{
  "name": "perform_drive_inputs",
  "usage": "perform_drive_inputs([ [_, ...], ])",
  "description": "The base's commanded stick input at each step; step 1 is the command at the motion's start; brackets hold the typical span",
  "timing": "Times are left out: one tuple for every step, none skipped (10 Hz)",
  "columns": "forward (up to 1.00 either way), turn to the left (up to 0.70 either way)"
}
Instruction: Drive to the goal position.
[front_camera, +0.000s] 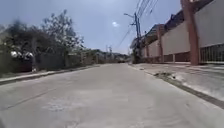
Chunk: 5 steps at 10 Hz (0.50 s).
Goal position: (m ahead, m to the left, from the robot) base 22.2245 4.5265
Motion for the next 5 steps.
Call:
perform_drive_inputs([
  [0.85, -0.33],
  [0.85, -0.33],
  [0.85, -0.33],
  [0.85, -0.33],
  [0.85, -0.33],
])
